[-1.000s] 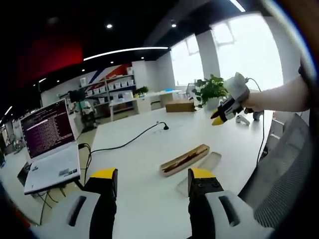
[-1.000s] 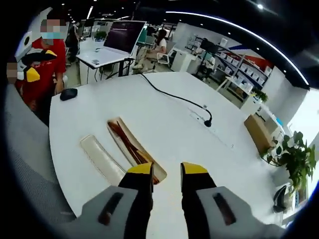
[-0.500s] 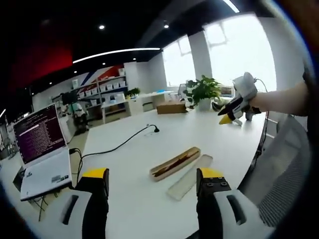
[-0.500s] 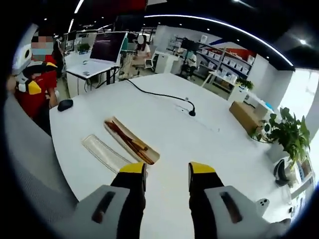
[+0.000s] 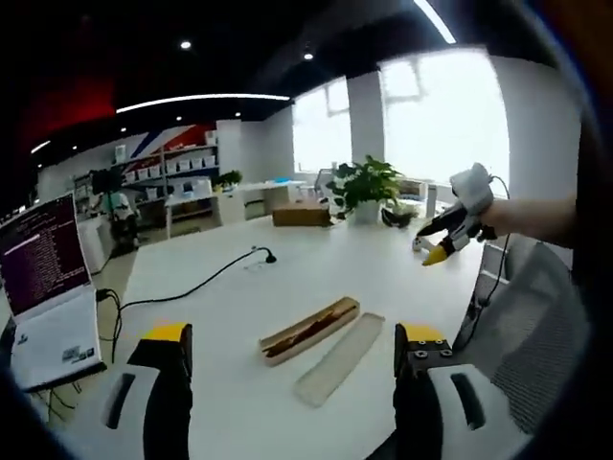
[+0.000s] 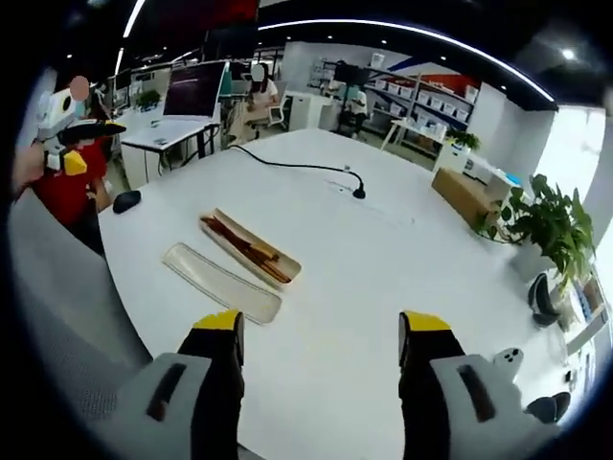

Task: Arrange the utensils inside the cutlery case until each visible utensil rests in its matching compartment.

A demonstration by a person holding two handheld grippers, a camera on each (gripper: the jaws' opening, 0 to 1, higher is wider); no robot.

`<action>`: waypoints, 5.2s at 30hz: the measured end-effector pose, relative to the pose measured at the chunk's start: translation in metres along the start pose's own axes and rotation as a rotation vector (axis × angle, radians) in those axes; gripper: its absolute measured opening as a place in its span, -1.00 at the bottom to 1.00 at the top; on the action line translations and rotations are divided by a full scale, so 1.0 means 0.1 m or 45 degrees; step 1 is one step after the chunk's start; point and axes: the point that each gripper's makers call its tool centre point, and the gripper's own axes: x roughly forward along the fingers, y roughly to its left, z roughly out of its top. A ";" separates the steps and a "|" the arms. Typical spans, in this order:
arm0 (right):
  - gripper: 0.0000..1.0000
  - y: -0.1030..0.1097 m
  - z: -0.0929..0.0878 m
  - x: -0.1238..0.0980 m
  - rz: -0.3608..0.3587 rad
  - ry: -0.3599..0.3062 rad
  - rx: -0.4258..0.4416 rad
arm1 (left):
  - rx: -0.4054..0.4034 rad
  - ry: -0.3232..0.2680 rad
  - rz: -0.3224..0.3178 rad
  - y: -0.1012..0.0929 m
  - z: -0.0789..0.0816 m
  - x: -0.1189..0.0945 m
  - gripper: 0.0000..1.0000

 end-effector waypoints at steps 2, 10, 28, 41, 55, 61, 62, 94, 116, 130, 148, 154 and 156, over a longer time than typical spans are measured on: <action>0.36 0.01 -0.04 0.04 0.019 0.009 -0.027 | 0.037 0.014 -0.020 -0.01 -0.01 0.03 0.81; 0.51 0.18 -0.18 0.28 0.195 0.008 -0.161 | 0.139 0.121 -0.219 -0.17 -0.34 0.32 0.95; 0.23 0.58 -0.67 0.89 0.512 0.125 -0.261 | 0.252 0.397 -0.483 -0.36 -1.40 0.87 0.75; 0.18 0.76 -0.71 1.20 0.650 0.170 -0.315 | 0.256 0.446 -0.526 -0.38 -1.78 1.21 0.55; 0.08 0.84 -0.59 1.46 0.689 0.101 -0.401 | 0.219 0.463 -0.557 -0.39 -1.85 1.35 0.21; -0.31 1.01 -0.62 1.33 0.799 0.087 -0.479 | 0.244 0.454 -0.594 -0.42 -1.84 1.36 0.10; -0.38 0.99 -0.63 1.29 0.779 0.105 -0.487 | 0.254 0.446 -0.603 -0.43 -1.83 1.37 0.03; -0.30 1.34 -0.58 1.22 1.096 0.384 -0.383 | 0.568 0.457 -0.704 -0.54 -1.80 1.32 -0.12; -0.94 1.40 -0.37 1.16 0.909 0.285 -0.795 | 0.659 0.497 -0.740 -0.52 -1.59 1.30 -0.88; -0.91 1.26 -0.22 1.13 0.903 0.203 -0.851 | 0.603 0.599 -0.863 -0.60 -1.64 1.20 -0.91; -0.04 1.47 0.18 1.03 0.431 -0.273 -1.346 | -0.224 0.724 -1.007 -0.74 -1.38 1.06 -0.93; 0.14 1.57 -0.01 1.16 0.444 -0.237 -1.459 | -0.541 0.754 -1.099 -0.86 -1.23 0.99 -0.93; 0.18 1.61 -0.08 1.20 0.454 -0.226 -1.452 | -0.599 0.747 -1.097 -0.88 -1.22 1.01 -0.93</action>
